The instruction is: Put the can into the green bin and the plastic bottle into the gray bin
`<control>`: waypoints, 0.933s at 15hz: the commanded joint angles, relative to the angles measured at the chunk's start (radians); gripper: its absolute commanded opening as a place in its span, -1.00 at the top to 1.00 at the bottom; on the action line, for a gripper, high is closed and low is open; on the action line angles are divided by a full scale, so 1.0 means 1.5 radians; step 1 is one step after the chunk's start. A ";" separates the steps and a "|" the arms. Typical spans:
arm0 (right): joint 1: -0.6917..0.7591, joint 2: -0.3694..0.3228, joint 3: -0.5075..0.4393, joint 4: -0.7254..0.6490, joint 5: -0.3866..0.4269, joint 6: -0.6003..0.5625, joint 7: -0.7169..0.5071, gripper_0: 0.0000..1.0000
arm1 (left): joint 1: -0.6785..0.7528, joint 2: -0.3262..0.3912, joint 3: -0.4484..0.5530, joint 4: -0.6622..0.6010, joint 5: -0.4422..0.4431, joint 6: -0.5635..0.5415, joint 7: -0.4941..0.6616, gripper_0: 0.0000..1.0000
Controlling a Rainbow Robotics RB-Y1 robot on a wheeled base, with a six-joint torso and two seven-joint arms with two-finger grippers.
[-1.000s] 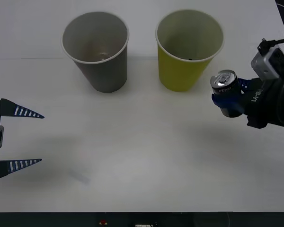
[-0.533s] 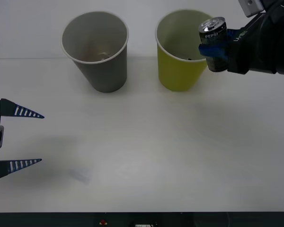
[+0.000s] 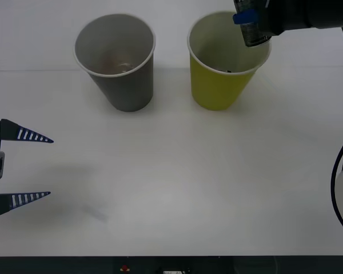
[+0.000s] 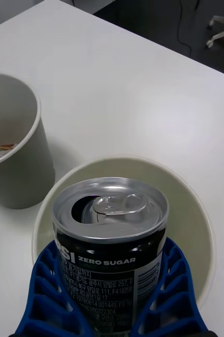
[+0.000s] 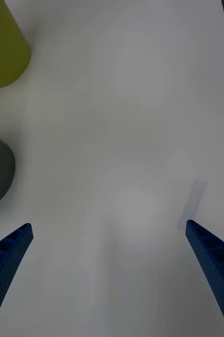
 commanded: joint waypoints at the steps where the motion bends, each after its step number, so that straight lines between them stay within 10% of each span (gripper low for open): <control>1: -0.058 -0.001 0.019 0.094 0.027 0.000 -0.001 1.00 | 0.000 0.000 0.000 0.000 0.000 0.000 0.000 -1.00; 14: -0.160 -0.012 0.099 0.289 0.077 0.000 0.012 1.00 | 0.000 0.000 0.000 0.000 0.000 0.000 0.000 -1.00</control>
